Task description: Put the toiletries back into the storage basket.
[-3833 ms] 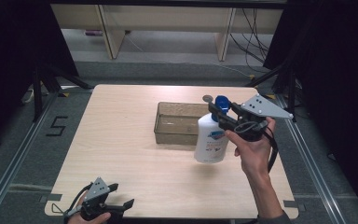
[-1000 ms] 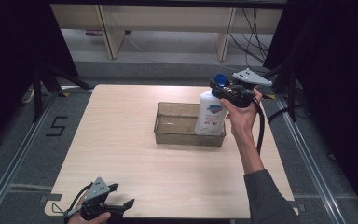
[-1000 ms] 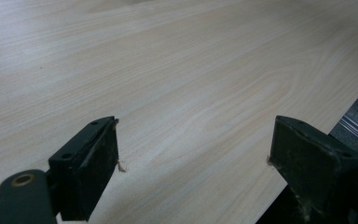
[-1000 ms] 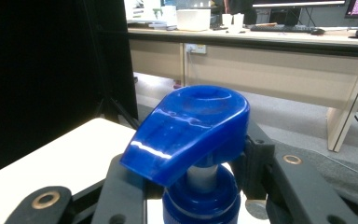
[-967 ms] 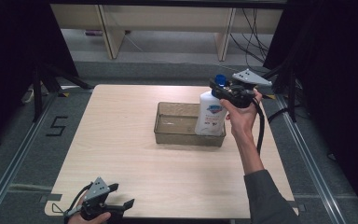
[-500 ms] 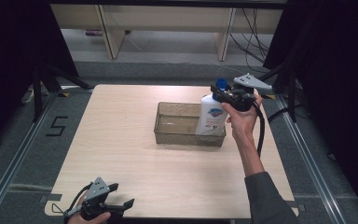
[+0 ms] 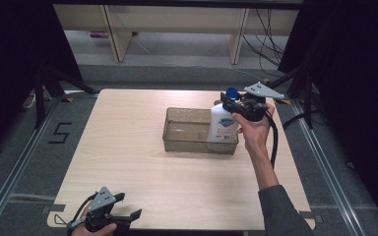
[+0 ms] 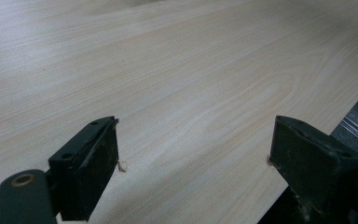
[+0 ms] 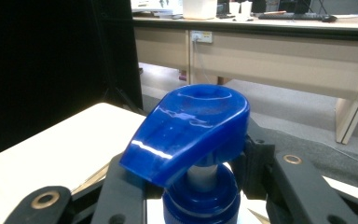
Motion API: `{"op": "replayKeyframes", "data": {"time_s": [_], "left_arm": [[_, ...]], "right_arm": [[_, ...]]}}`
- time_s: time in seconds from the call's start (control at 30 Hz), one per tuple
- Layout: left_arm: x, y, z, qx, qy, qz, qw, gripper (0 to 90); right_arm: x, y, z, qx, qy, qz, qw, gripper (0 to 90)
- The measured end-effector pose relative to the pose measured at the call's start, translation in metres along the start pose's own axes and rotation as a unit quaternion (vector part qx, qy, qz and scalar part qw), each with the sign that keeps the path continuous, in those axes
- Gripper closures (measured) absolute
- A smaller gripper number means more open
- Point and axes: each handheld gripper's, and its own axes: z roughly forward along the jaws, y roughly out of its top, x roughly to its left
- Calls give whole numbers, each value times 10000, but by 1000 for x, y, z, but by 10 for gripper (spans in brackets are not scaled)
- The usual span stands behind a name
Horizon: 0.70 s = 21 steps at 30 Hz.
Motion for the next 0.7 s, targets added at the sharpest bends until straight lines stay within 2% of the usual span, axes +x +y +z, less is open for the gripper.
{"op": "replayKeyframes", "data": {"time_s": [0.03, 0.07, 0.1, 0.2, 0.3, 0.33, 0.37, 0.4, 0.43, 0.47, 0.5, 0.57, 0.7], "left_arm": [[0, 0, 0, -46, -4, -23, 10000, 147], [-1, 0, 0, -45, 18, -5, 10000, 147], [-1, 0, 0, -44, 7, -10, 10000, 147], [-1, 0, 0, -12, -22, 5, 10000, 147], [0, 0, 0, -17, -7, 3, 10000, 147], [0, 0, 0, 2, 0, 22, 10000, 147], [0, 0, 0, -10, -9, 4, 10000, 148], [0, 0, 0, -5, -20, 5, 10000, 148], [0, 0, 0, 18, -23, 30, 10000, 148], [-1, 0, 1, -3, -35, 12, 10000, 147], [-1, 0, 0, -10, -24, 2, 10000, 148], [-1, 0, 0, -12, -22, 5, 10000, 147], [-1, 0, 0, -21, -34, 5, 10000, 148]], "right_arm": [[-1, -1, 0, -24, 31, -54, 10000, 613], [0, -2, -1, -72, 76, 41, 9999, 613], [-1, -2, -1, -87, 102, -21, 9999, 612], [2, -4, -4, -80, 82, 81, 9999, 609], [2, -5, -5, -122, 77, 16, 9999, 599], [2, -5, -5, -119, 17, -22, 9999, 492], [2, -5, -5, -54, -79, -8, 10000, 435], [2, -6, -5, -36, -52, 133, 9999, 458], [1, -7, -5, -49, 26, 155, 9999, 449], [3, -8, -6, -11, -18, 231, 9997, 446], [1, -9, -6, -43, -51, 102, 9999, 441], [3, -10, -7, -28, -2, 214, 9998, 415], [5, -10, -8, -72, 12, 241, 9997, 364]]}}
